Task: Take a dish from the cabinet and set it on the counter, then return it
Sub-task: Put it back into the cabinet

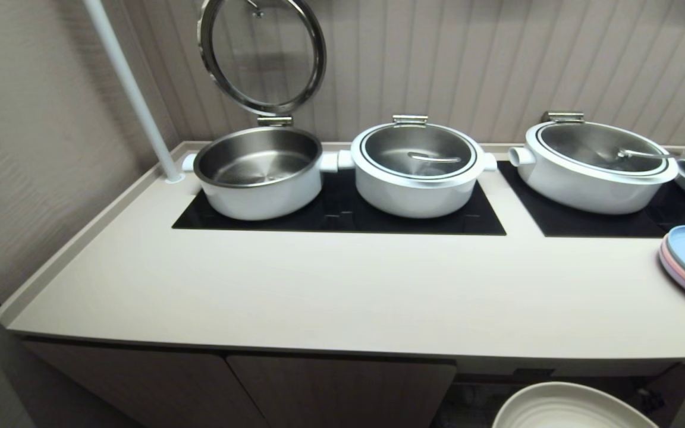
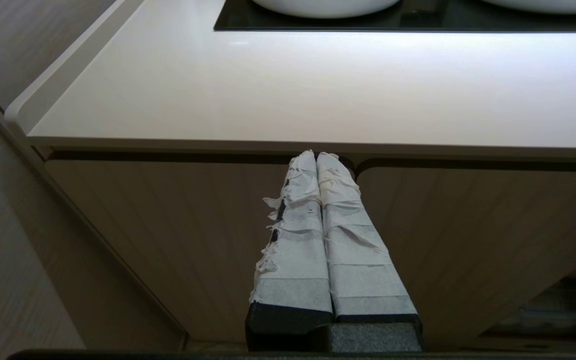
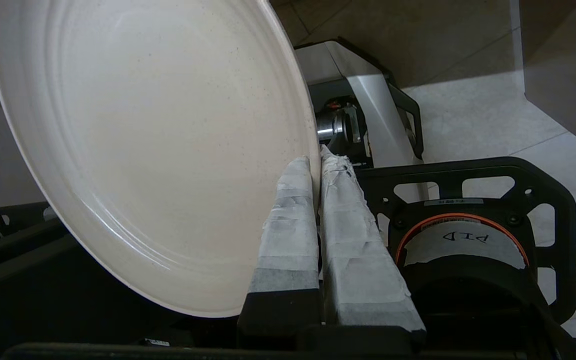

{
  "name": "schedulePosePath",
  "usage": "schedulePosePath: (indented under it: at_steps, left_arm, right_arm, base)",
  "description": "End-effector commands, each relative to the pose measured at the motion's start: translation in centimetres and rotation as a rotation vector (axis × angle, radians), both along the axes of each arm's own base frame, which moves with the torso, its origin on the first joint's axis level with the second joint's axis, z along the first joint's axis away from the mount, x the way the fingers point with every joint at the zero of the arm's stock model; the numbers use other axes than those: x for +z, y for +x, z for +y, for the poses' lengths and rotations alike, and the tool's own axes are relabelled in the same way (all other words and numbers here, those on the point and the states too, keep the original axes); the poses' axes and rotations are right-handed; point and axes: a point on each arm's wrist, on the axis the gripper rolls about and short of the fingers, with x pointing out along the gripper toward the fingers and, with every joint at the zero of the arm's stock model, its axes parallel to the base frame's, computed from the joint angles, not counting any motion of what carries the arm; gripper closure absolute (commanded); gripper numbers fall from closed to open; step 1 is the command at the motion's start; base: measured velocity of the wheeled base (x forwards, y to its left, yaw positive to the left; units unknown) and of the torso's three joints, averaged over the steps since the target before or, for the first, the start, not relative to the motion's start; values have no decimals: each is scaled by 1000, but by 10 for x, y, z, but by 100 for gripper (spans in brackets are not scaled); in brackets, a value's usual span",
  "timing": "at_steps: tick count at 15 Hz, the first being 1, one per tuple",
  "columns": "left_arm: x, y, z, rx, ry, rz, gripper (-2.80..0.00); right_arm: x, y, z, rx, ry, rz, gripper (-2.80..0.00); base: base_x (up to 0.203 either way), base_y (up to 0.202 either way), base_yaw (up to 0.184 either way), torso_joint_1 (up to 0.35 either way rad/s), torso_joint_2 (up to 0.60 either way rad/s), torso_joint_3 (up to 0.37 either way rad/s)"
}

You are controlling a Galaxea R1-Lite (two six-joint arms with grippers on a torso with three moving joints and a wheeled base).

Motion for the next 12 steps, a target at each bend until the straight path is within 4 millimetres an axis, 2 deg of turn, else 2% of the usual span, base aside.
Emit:
schedulePosePath:
  at_steps: [1,12]
  left_arm:
    - [0,0,0,0,0,0,0]
    - [0,0,0,0,0,0,0]
  right_arm:
    - [2,-1,0,-1,4,-8,0]
    - [0,-12,-2,-12,9,9,0]
  base:
    - [0,0,0,0,0,0]
    - [0,0,0,0,0,0]
